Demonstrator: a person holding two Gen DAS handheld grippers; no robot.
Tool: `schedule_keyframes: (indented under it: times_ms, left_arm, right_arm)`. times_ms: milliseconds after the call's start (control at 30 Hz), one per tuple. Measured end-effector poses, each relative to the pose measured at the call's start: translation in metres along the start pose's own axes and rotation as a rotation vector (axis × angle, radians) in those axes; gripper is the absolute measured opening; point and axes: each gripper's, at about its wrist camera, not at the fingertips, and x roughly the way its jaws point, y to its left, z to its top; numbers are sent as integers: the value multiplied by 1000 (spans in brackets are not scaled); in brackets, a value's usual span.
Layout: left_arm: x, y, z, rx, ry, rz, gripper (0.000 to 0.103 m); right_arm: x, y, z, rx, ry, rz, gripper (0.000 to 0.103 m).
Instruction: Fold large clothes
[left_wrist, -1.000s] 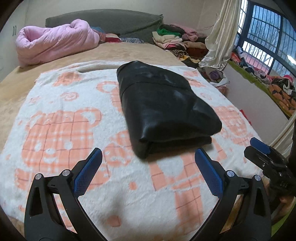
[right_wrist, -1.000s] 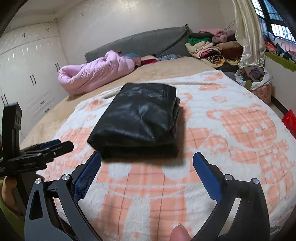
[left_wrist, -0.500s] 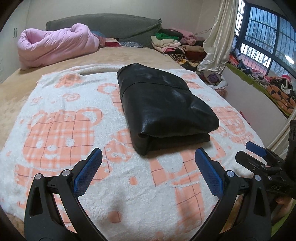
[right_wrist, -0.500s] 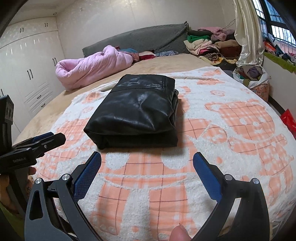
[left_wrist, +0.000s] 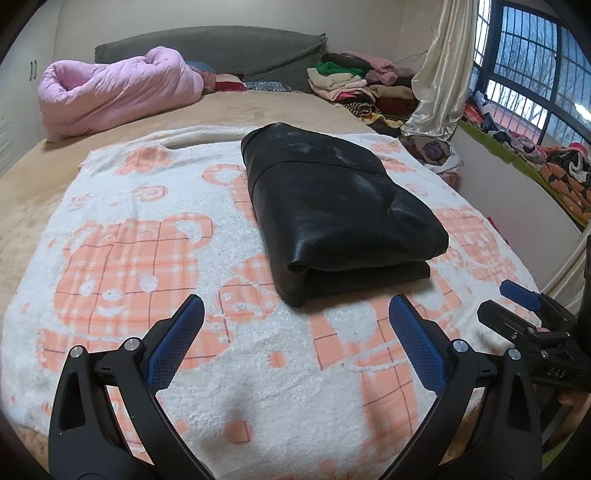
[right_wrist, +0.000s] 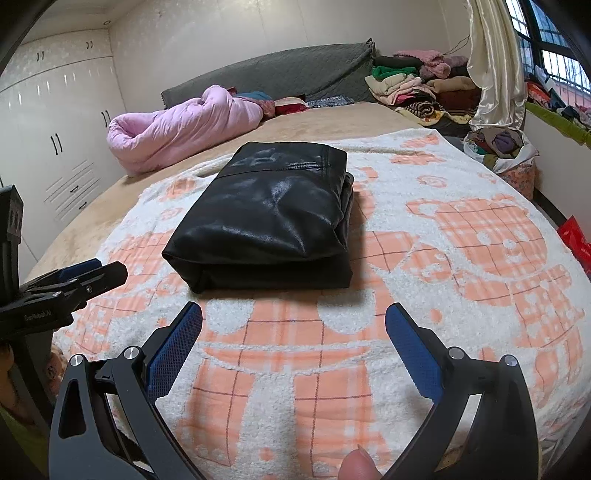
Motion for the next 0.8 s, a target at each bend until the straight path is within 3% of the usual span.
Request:
schedule_keyframes:
  times_ms: [800]
  left_arm:
    - [-1,2,-2,-2,-3,7,94]
  right_arm:
    - [2,-1,-1,-7,4,-17,99]
